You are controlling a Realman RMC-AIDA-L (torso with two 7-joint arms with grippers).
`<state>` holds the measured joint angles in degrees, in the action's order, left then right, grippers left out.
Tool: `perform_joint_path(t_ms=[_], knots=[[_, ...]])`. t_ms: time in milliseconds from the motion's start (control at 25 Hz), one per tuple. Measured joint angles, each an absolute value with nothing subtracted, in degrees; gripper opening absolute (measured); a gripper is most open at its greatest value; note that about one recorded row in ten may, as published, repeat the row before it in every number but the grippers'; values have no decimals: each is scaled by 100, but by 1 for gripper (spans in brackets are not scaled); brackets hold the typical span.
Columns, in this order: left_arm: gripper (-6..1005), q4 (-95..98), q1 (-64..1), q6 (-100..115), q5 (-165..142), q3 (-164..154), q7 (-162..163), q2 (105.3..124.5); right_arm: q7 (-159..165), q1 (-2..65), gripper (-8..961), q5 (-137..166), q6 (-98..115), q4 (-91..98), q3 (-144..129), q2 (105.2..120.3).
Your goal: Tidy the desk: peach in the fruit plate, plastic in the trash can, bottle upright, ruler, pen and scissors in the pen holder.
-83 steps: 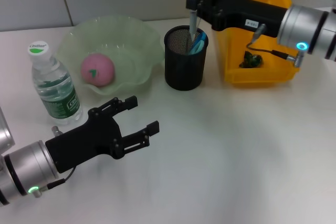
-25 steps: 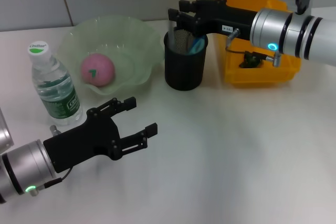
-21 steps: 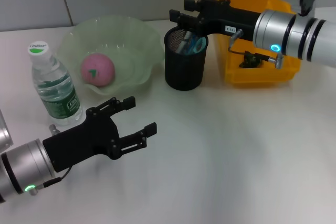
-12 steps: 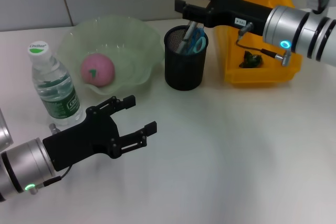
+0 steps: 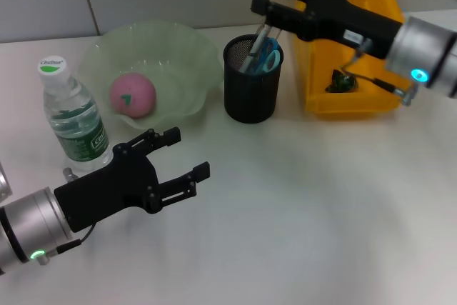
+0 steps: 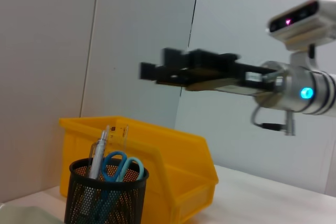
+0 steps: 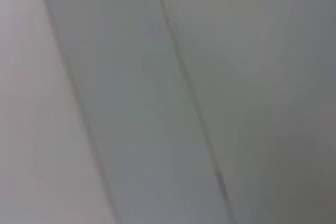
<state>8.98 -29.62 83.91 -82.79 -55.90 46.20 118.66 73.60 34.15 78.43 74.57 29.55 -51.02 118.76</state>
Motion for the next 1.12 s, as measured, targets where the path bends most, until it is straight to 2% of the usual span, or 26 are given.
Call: perform_joint_path(t_ms=[160,280,320,400,600,840,1120], knots=[[826,899,-2957,8520,-8293,-5662,4673,11864,7623,3139,754,8081,8135,3147,-5133,11785],[826,941,-2952,8589,-8315,-5841,4862,11851,7845,2942,754,8592,8698,3224,-5083,11642],[826,982,-2945,8590,-8317,-5928,4989,11844,7884,2852,754,8988,8968,3231,-5054,11551],[826,1197,-2889,8575,-8319,-6201,5423,11811,7884,2798,754,9424,9153,3231,-4974,11500],[827,1824,-2601,8571,-8324,-6510,6153,11752,7904,2796,754,10382,9402,3232,-4652,11450],[827,2002,-2540,8579,-8647,-6609,6491,11656,7967,2863,754,11264,9535,3235,-4579,11408],[827,2145,-2569,8562,-8905,-6615,6607,11679,7961,2882,754,11371,9499,3234,-4632,11409]])
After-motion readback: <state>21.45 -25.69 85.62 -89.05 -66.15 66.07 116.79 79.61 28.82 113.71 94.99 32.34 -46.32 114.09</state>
